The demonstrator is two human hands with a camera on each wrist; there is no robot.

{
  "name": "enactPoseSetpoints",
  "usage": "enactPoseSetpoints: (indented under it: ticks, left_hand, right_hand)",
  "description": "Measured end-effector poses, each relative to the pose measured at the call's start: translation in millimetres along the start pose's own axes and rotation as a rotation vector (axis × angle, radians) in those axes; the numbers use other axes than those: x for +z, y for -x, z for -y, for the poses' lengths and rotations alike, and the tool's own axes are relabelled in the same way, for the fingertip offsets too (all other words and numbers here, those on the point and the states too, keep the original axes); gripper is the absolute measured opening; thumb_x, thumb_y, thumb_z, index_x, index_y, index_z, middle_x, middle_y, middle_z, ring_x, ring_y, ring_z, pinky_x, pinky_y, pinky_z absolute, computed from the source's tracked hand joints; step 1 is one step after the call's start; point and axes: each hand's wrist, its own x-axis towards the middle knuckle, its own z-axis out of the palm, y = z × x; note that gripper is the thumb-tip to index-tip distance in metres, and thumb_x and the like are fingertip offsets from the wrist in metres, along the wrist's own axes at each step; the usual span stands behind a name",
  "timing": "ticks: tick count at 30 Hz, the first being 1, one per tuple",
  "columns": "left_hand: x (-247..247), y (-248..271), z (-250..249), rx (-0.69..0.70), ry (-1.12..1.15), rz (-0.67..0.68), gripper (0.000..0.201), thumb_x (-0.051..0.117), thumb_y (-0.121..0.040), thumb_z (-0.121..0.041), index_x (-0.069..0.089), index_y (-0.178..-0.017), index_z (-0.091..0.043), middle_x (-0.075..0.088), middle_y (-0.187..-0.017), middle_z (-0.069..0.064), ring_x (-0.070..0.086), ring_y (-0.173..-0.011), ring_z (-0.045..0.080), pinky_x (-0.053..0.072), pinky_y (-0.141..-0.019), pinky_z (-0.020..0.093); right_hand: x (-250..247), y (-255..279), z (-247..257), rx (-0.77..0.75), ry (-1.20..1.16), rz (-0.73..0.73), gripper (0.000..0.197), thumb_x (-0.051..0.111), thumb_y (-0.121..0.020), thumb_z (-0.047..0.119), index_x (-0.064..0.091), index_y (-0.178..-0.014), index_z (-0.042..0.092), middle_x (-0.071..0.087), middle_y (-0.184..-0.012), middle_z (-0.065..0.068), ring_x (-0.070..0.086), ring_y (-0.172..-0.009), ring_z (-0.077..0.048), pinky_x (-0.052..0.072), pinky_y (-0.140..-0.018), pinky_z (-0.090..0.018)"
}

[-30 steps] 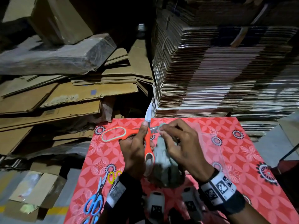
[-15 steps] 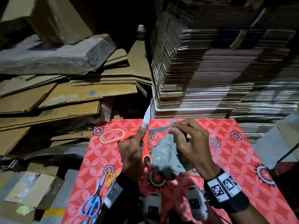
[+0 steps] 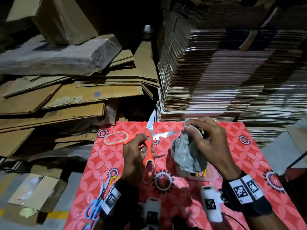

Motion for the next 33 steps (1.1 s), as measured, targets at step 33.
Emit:
enactPoseSetpoints:
  ticks: [33]
  left_hand:
    - [-2,-10,4,0.372,-0.458,0.065,0.039,0.07,-0.1,-0.025,0.05,-0.074,-0.005,0.053,-0.054,-0.001,0.053,-0.042,0.02,0.038,-0.047,0.026]
  right_hand:
    - [17,23,20,-0.277,0.03,-0.036,0.018,0.083,-0.085,0.009,0.082,-0.103,0.009,0.075,-0.106,0.002,0.07,-0.102,-0.002,0.054,-0.088,-0.018]
